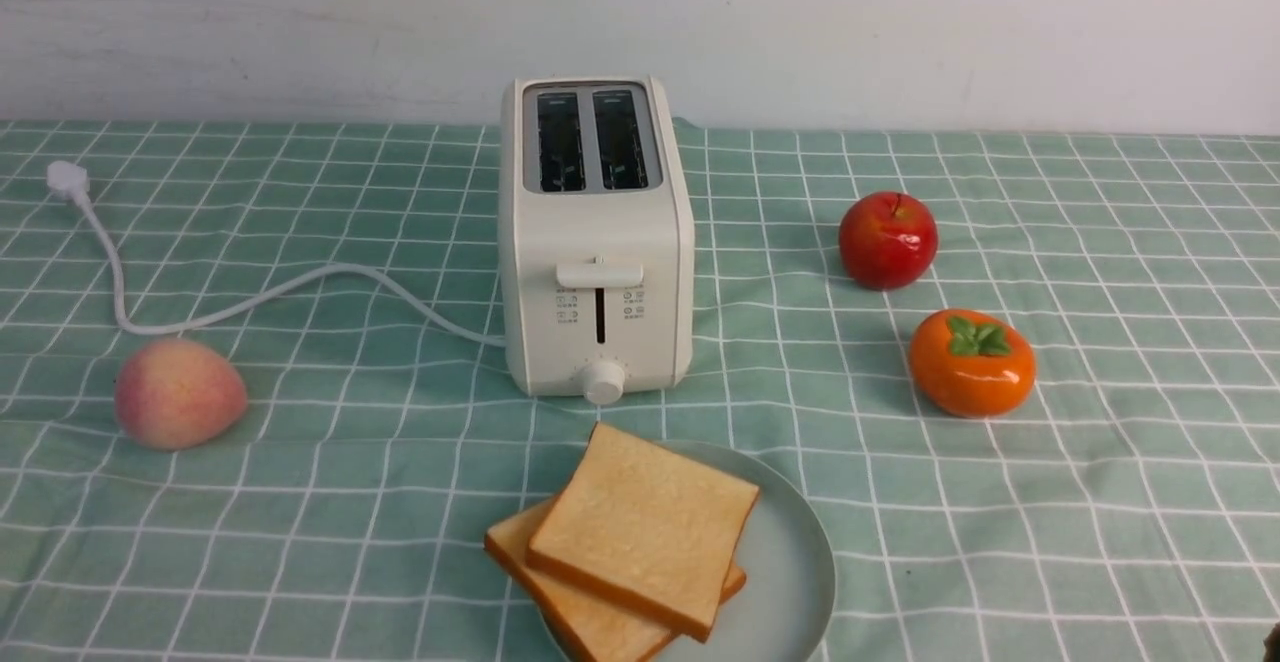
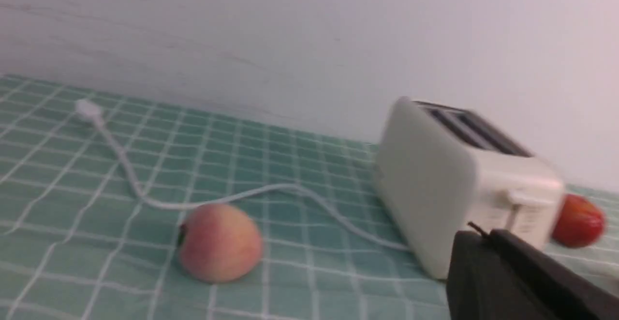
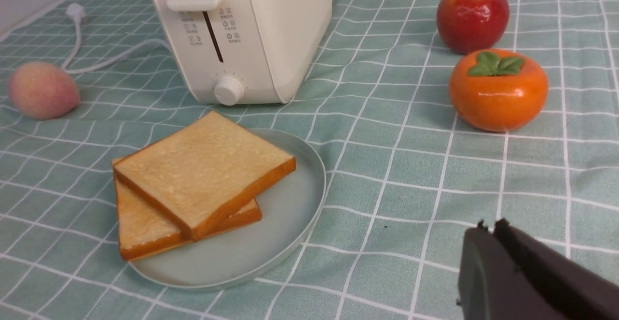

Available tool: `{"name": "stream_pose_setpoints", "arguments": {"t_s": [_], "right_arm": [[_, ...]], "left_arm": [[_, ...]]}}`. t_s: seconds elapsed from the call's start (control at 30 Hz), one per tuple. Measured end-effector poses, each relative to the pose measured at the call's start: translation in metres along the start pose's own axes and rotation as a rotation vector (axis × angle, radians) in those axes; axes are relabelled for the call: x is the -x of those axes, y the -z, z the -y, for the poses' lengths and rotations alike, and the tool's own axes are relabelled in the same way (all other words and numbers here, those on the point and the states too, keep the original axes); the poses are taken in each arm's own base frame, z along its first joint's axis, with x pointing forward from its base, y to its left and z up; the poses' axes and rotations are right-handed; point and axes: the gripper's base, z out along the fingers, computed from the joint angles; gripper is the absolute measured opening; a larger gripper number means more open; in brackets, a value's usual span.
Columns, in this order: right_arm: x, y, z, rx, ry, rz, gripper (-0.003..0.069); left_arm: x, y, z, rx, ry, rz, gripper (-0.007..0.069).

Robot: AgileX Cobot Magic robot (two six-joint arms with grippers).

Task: Take toasted bread from bread machine on blue coffee table place on plate.

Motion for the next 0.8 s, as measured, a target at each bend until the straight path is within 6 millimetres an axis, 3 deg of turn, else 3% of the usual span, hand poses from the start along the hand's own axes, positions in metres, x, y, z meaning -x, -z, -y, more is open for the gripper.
{"name": "stream_pose_setpoints", "arguments": {"t_s": [0.07, 0.1, 0.13, 0.3, 0.8], "right_arm": [[0.000, 0.000, 0.000, 0.000, -0.001, 0.001, 0.0014], [0.000, 0.000, 0.000, 0.000, -0.001, 0.000, 0.0016], [0.000, 0.000, 0.000, 0.000, -0.001, 0.000, 0.0017], [0.000, 0.000, 0.000, 0.000, 0.000, -0.002, 0.0023], [0.000, 0.000, 0.000, 0.000, 0.001, -0.003, 0.0044]], "left_arm": [[-0.015, -0.004, -0.007, 0.033, 0.000, -0.015, -0.0014], [-0.037, -0.008, -0.016, 0.073, -0.003, -0.063, -0.0014], [-0.047, -0.009, -0.019, 0.091, -0.006, -0.097, -0.0014], [-0.065, -0.006, -0.027, 0.161, -0.075, -0.262, -0.0014], [-0.069, -0.006, -0.029, 0.174, -0.086, -0.295, -0.0014]]}}
